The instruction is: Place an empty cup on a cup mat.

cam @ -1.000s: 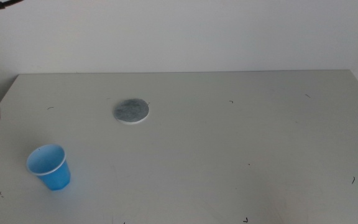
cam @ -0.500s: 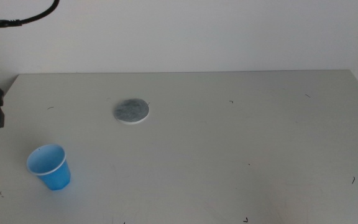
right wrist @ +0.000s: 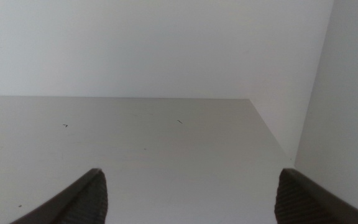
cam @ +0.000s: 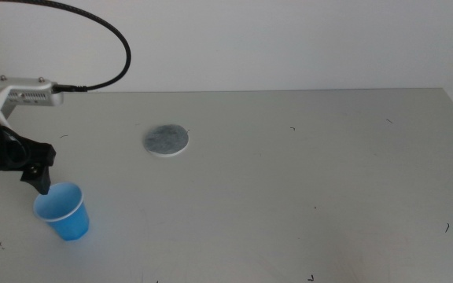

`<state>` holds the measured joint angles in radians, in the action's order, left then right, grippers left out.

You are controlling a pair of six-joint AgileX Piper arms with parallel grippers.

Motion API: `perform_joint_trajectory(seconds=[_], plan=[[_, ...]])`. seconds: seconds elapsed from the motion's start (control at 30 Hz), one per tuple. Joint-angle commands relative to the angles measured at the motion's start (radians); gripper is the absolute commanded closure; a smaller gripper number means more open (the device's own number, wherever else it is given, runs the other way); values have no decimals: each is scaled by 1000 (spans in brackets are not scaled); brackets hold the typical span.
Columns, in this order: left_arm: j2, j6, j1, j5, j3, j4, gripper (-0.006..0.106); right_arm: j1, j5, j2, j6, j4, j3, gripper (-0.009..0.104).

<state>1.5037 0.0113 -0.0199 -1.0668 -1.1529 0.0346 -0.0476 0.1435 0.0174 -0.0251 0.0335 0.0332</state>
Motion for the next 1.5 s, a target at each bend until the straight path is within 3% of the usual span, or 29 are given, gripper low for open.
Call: perform_joint_trajectory(seconds=[0.0,0.37,0.5,0.57,0.67,0.83,1.07,1.47], plan=[[13,16,1,42,-31,-11,-4,-1,-78,19,8,9,-12,1],[216,16,1,109,-31,-23,-3,-1,-78,19,8,9,-12,1],[247,18,1,113,-31,-28,3,-1,-78,19,8,9,-12,1],[247,30,1,115,-31,-28,14,-1,-78,19,8,9,-12,1],[242,55,1,117,-31,-42,42,-1,-78,19,8,9,-12,1],[242,48,1,110,-31,-95,100,-1,-78,19,8,9,-12,1],[225,44,23,107,-67,-175,100,-1,-78,19,8,9,-12,1],[379,-151,186,60,-510,-145,100,-1,-78,19,8,9,-12,1]])
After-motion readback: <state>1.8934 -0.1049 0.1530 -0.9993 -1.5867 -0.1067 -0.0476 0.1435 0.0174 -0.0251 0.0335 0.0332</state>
